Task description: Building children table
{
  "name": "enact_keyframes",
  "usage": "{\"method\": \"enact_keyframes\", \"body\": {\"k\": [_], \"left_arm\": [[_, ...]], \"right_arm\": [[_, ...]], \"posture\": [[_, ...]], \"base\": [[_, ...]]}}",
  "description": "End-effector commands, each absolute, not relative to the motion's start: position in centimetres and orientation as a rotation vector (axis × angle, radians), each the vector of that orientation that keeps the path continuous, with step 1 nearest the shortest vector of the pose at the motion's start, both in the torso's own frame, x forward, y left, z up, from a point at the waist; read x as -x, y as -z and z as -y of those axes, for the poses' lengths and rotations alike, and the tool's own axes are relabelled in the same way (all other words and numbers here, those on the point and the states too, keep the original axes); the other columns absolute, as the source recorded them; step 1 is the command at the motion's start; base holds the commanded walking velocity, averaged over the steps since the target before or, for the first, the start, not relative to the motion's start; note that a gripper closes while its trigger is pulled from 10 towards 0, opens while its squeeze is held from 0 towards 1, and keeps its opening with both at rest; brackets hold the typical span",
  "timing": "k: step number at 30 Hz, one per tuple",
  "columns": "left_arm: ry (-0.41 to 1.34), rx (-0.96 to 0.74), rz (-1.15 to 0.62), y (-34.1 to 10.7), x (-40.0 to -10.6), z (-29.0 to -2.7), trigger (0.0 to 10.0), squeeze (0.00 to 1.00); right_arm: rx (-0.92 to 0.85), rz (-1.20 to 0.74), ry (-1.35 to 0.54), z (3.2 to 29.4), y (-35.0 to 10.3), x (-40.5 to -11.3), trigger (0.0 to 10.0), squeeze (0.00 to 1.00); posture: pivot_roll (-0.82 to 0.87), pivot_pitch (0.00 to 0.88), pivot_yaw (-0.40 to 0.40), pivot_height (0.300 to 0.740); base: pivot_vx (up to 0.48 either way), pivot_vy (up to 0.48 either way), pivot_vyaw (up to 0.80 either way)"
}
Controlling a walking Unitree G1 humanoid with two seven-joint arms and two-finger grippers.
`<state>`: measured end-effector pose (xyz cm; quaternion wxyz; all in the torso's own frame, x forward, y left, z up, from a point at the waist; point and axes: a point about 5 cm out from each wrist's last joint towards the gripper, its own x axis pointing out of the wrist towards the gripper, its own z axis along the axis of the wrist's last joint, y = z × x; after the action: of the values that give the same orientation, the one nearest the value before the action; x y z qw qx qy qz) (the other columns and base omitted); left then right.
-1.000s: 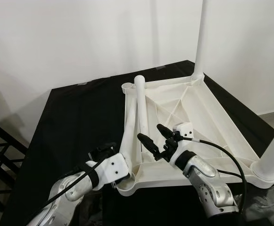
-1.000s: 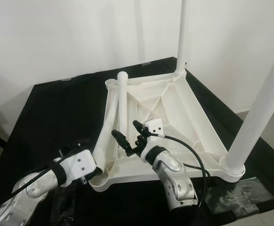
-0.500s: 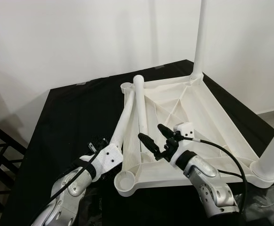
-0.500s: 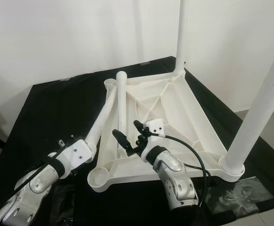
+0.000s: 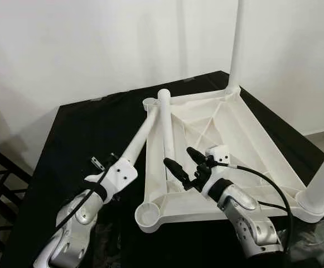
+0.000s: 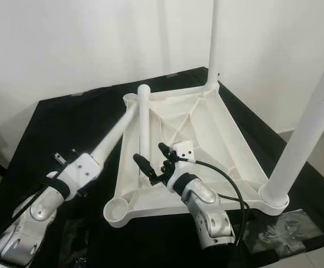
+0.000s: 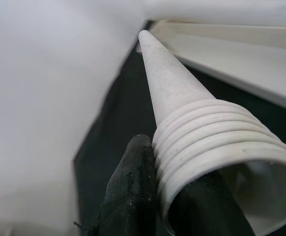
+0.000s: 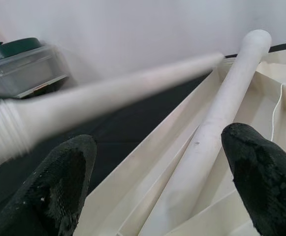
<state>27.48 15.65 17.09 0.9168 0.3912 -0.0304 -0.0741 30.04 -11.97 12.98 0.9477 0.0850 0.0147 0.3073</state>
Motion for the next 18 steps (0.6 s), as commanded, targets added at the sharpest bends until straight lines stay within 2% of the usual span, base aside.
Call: {"method": "enact_keyframes", "body": {"k": [1, 6, 9, 10, 12, 13, 15, 17, 18], "left_arm": [[0.07, -0.788, 0.118, -18.5, -27.7, -16.8, 0.0, 0.0], [-0.038, -0.699, 0.196, -21.0, -27.9, -18.8, 0.0, 0.0], [-0.076, -0.608, 0.245, -22.1, -27.9, -19.6, 0.0, 0.0], [-0.068, -0.531, 0.296, -23.0, -27.8, -19.8, 0.0, 0.0], [0.01, -0.281, 0.415, -24.9, -27.5, -19.7, 0.0, 0.0], [0.01, -0.281, 0.415, -24.9, -27.5, -19.7, 0.0, 0.0], [0.206, -0.008, 0.501, -26.2, -26.9, -18.5, 0.0, 0.0], [0.206, -0.008, 0.501, -26.2, -26.9, -18.5, 0.0, 0.0], [0.323, 0.118, 0.549, -27.0, -26.6, -17.8, 0.0, 0.0]], "right_arm": [[-0.191, -0.033, -0.642, 11.7, -13.1, -30.0, 10.0, 0.0], [-0.272, -0.015, -0.652, 12.1, -13.8, -30.2, 10.0, 0.0], [-0.32, 0.003, -0.679, 12.2, -14.4, -30.2, 10.0, 0.0], [-0.365, 0.02, -0.702, 12.2, -15.1, -30.3, 10.0, 0.0], [-0.492, 0.055, -0.788, 11.9, -16.8, -30.1, 10.0, 0.0], [-0.492, 0.055, -0.788, 11.9, -16.8, -30.1, 10.0, 0.0], [-0.572, 0.113, -0.981, 11.0, -19.0, -29.2, 10.0, 0.0], [-0.572, 0.113, -0.981, 11.0, -19.0, -29.2, 10.0, 0.0], [-0.598, 0.143, -1.101, 10.5, -20.1, -28.5, 10.0, 0.0]], "posture": [[-0.13, 0.005, 0.094, 0.74], [-0.12, 0.0, 0.084, 0.74], [-0.12, 0.0, 0.082, 0.74], [-0.11, 0.0, 0.079, 0.74], [-0.11, 0.0, 0.078, 0.74], [-0.11, 0.0, 0.078, 0.74], [-0.1, 0.0, 0.073, 0.74], [-0.1, 0.0, 0.073, 0.74], [-0.1, 0.0, 0.073, 0.74]], "base": [[0.0, 0.0, 0.0], [0.0, 0.0, 0.0], [0.0, 0.0, 0.0], [0.0, 0.0, 0.0], [0.0, 0.0, 0.0], [0.0, 0.0, 0.0], [0.0, 0.0, 0.0], [0.0, 0.0, 0.0], [0.0, 0.0, 0.0]]}}
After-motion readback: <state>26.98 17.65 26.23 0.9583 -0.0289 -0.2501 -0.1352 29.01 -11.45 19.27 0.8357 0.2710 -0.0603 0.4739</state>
